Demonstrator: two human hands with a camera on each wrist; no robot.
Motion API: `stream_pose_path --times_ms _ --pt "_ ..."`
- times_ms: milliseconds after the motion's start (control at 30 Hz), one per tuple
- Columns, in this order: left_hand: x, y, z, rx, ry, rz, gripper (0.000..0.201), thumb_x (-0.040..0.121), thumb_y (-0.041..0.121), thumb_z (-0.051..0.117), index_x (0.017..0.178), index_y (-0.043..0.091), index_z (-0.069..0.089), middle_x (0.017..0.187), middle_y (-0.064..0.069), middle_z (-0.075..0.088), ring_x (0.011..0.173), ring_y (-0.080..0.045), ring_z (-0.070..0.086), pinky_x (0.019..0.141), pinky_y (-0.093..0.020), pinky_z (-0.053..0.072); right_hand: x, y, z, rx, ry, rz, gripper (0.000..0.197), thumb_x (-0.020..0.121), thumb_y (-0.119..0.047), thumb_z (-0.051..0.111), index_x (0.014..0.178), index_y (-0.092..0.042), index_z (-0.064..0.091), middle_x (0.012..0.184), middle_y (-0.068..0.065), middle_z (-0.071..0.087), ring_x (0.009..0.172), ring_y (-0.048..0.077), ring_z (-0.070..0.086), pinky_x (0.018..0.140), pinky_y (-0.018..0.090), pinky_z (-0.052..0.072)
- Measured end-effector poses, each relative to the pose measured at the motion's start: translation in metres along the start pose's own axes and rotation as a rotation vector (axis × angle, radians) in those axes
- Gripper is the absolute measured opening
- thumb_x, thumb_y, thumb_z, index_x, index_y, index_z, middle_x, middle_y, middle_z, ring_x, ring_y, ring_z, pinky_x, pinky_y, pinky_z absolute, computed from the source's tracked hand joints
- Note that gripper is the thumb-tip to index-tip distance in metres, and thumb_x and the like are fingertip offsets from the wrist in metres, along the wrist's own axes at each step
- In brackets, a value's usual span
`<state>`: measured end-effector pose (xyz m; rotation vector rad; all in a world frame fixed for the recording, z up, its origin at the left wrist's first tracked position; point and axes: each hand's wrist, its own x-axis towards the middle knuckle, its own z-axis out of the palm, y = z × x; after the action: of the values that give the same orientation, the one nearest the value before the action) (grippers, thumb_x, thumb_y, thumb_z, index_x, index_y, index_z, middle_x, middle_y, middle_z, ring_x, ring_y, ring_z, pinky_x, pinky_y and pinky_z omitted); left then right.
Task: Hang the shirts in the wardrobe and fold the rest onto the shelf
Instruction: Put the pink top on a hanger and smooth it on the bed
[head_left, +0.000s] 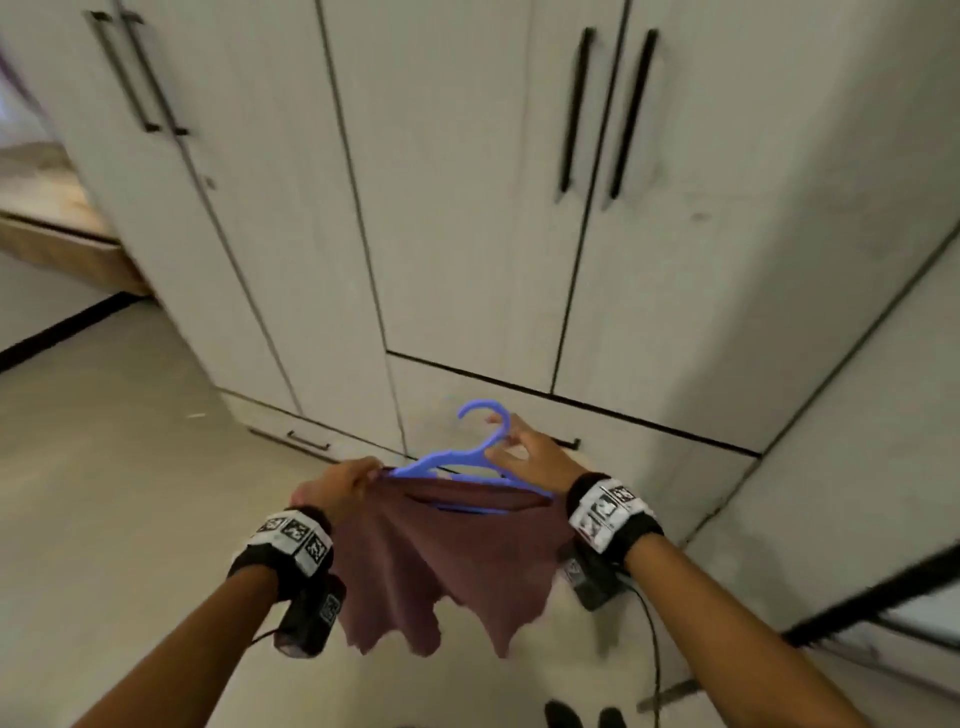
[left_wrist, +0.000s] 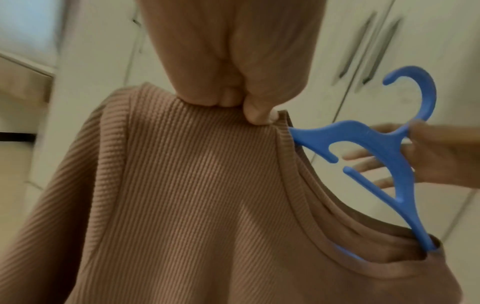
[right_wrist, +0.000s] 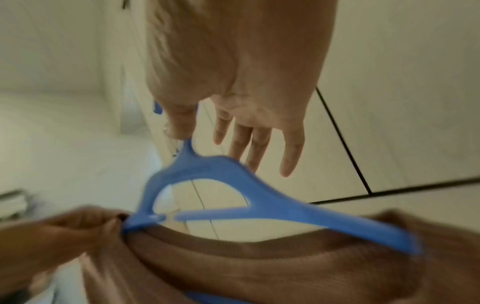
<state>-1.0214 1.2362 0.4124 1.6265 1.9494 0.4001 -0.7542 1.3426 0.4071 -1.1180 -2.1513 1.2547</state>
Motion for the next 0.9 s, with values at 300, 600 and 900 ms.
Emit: stream_pose_path --times_ms 300,600,900 --pt "0.132 0.04 0.015 -0.017 -0.244 0.271 0.02 0.093 0.005 0.049 0.09 0.009 0.068 0.069 -0.003 0.059 0.063 -0.022 0.058 0.054 -0.016 0.041 -0.009 0.042 -0.024 0.434 0.248 0.27 0.018 0.095 0.002 0.048 0.085 -0.007 0.06 0.09 0.005 0.059 0.08 0.007 0.061 0.085 0.032 0.055" --pt "0.166 0.088 0.055 0.075 -0.643 0.432 0.024 0.079 0.041 0.053 0.088 0.026 0.069 0.076 0.012 0.069 0.069 -0.009 0.065 0.071 -0.034 0.051 -0.075 0.061 -0.038 0.266 0.448 0.372 0.013 0.089 0.004 0.057 0.098 0.0 0.066 0.091 0.008 0.061 0.07 -0.011 0.056 0.081 0.017 0.043" --pt "0.091 0.128 0.177 0.42 -0.935 0.72 0.046 0.06 0.066 0.047 0.051 0.021 0.048 0.038 0.011 0.036 0.053 -0.01 0.046 0.053 -0.024 0.027 -0.227 0.066 0.026 0.318 0.543 0.529 0.02 0.089 -0.003 0.06 0.104 0.007 0.067 0.102 0.018 0.067 0.084 -0.003 0.058 0.088 0.022 0.045"
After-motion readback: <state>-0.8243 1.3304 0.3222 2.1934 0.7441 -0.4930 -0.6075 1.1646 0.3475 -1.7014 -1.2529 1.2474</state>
